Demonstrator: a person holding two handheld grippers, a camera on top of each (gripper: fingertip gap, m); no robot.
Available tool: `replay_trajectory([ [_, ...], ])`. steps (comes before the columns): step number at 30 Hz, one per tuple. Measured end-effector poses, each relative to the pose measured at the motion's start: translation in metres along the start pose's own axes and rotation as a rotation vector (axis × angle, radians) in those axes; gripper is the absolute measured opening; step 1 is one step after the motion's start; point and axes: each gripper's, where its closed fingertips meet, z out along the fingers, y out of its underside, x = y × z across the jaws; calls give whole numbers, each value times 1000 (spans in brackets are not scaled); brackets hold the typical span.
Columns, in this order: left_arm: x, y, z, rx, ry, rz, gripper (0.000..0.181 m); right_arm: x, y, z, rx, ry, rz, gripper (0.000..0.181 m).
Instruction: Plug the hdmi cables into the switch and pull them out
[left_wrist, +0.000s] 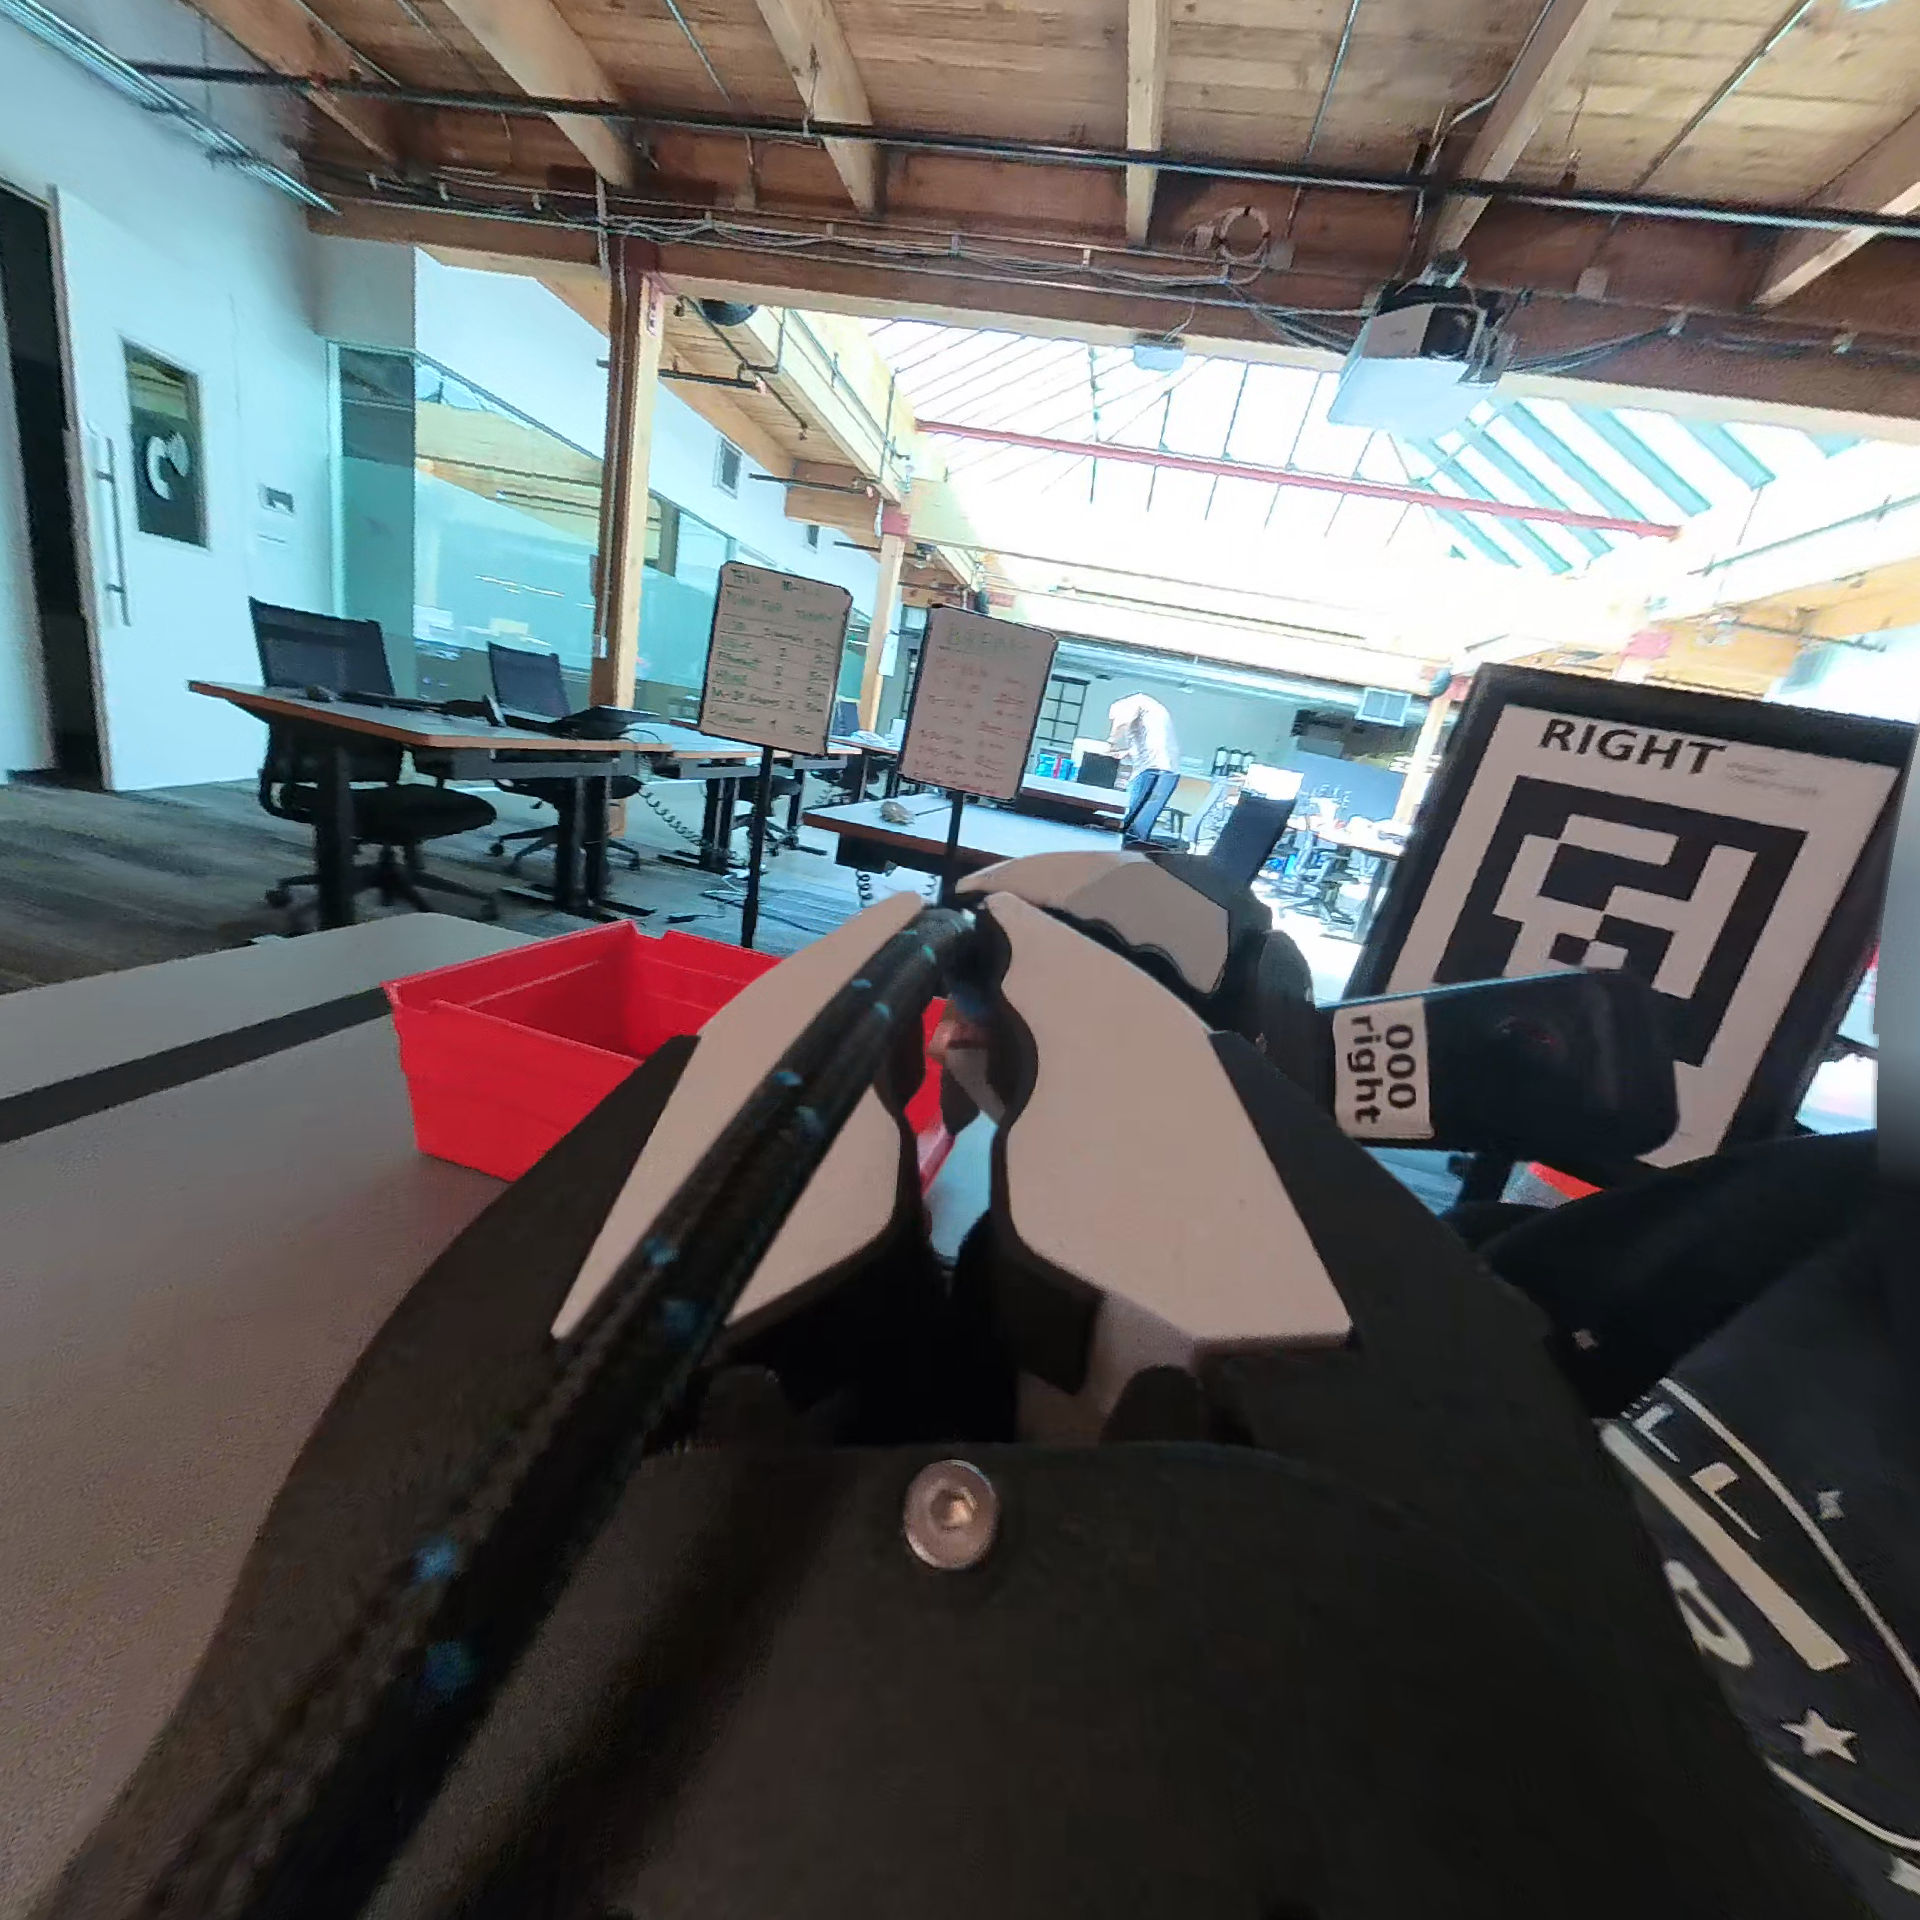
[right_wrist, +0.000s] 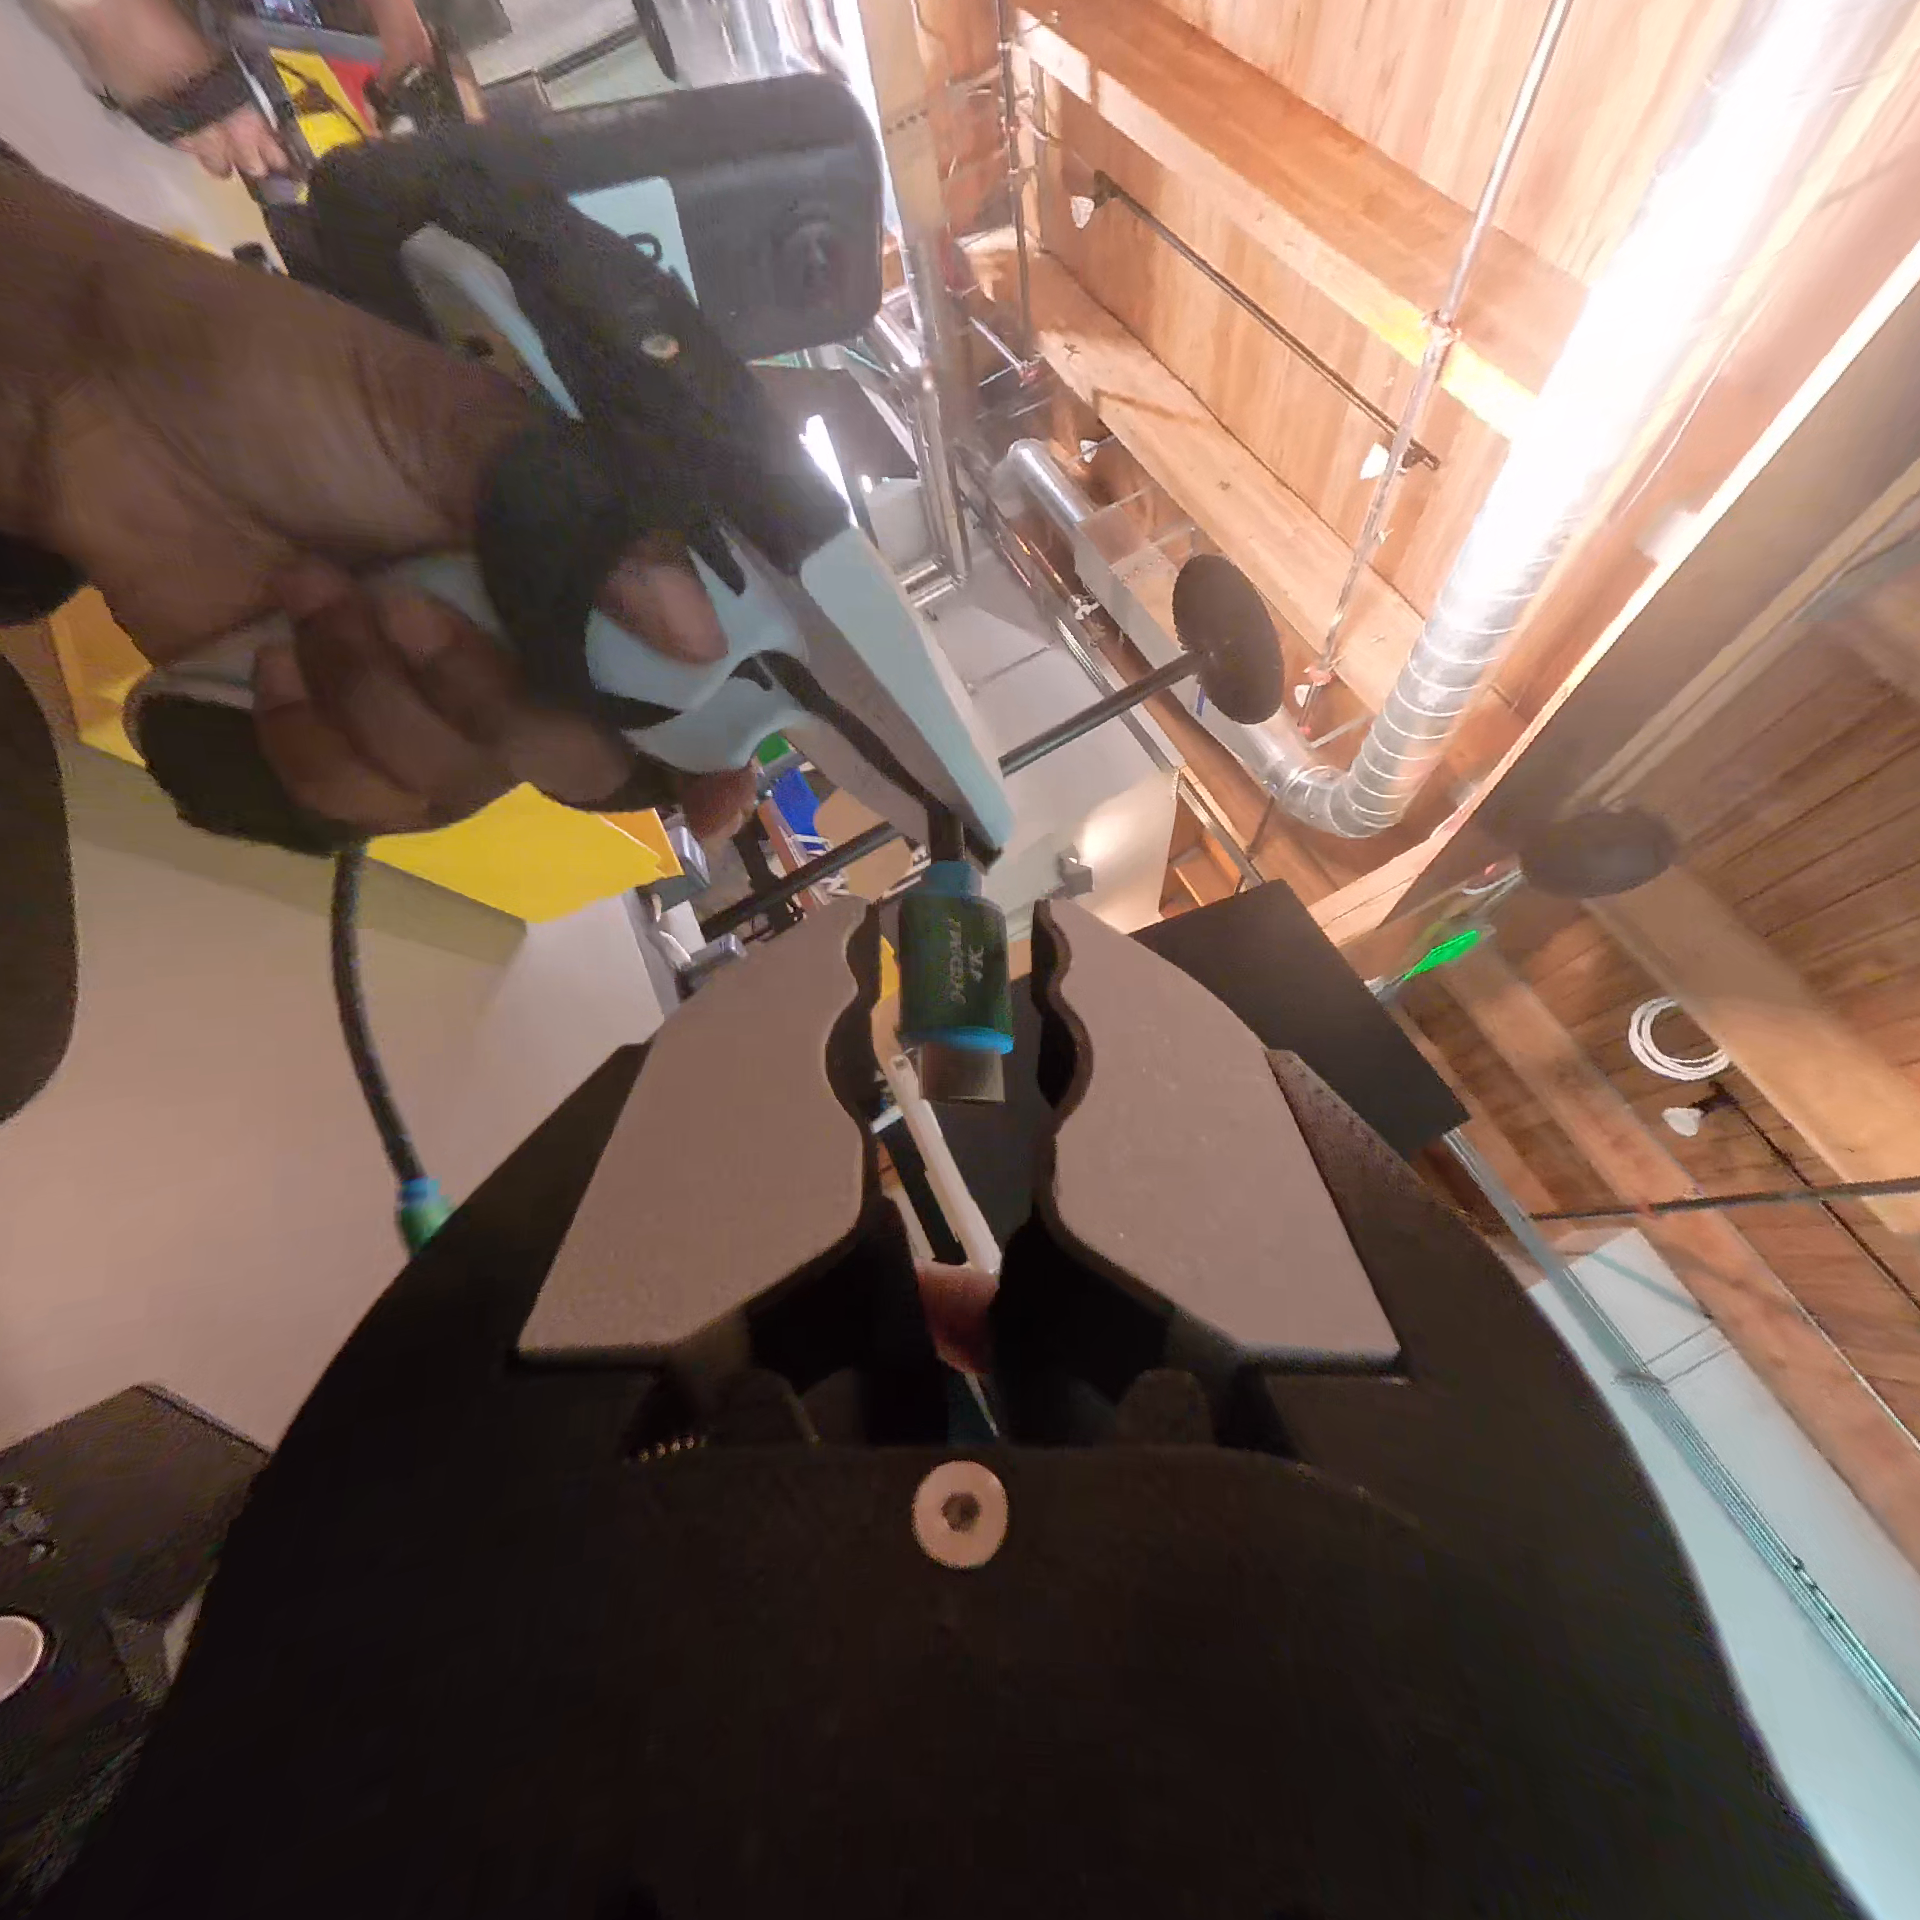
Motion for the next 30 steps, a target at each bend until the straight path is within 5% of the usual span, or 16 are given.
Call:
replay_trajectory([
  [16,14,-16,-18,33,42,-12,9,-2,-22,-6,208,-146,229,21],
  [20,20,-12,-17,-17,62,4,18,12,-26,-9,210,-27,149,20],
  [23,36,2,-23,-194,151,55,49,30,-26,-17,180,108,26,20],
  [25,54,1,-37,-256,232,181,53,42,-27,-26,172,167,-50,20],
  [30,55,-85,-86,192,-8,687,44,46,-26,-41,85,172,-306,18],
])
